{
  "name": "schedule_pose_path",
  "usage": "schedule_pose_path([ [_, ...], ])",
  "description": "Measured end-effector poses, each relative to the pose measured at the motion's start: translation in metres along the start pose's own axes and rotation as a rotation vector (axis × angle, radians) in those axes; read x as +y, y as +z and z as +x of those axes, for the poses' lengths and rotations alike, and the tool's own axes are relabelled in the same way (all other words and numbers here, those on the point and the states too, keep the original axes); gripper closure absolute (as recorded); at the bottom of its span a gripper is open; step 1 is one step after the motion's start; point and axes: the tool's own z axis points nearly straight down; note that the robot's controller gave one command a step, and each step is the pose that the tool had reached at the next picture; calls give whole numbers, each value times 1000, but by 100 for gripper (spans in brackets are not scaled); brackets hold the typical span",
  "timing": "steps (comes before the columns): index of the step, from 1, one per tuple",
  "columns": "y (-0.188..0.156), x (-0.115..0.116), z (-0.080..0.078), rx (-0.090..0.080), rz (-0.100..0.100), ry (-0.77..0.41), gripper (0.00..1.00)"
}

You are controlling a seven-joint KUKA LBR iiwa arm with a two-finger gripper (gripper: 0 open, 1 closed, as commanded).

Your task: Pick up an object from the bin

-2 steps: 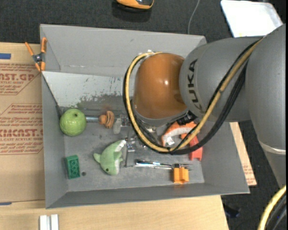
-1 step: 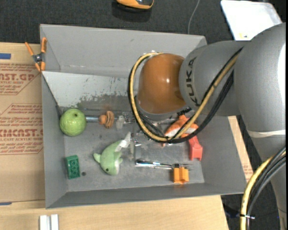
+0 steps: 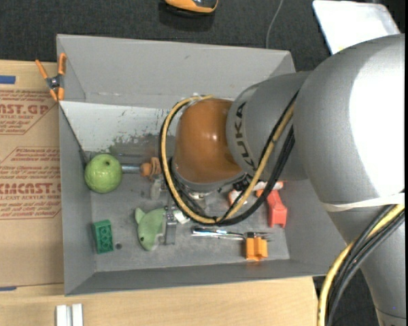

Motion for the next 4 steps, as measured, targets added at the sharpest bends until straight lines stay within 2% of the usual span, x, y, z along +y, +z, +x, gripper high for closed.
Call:
schedule_pose_path([
  [1, 12, 15, 13, -5, 5, -415, 100],
  [2, 12, 15, 13, -5, 5, -415, 100],
  [3, -56, 11, 6, -2, 4, -414, 100],
  [4, -147, 17, 2, 1, 4, -428, 100],
])
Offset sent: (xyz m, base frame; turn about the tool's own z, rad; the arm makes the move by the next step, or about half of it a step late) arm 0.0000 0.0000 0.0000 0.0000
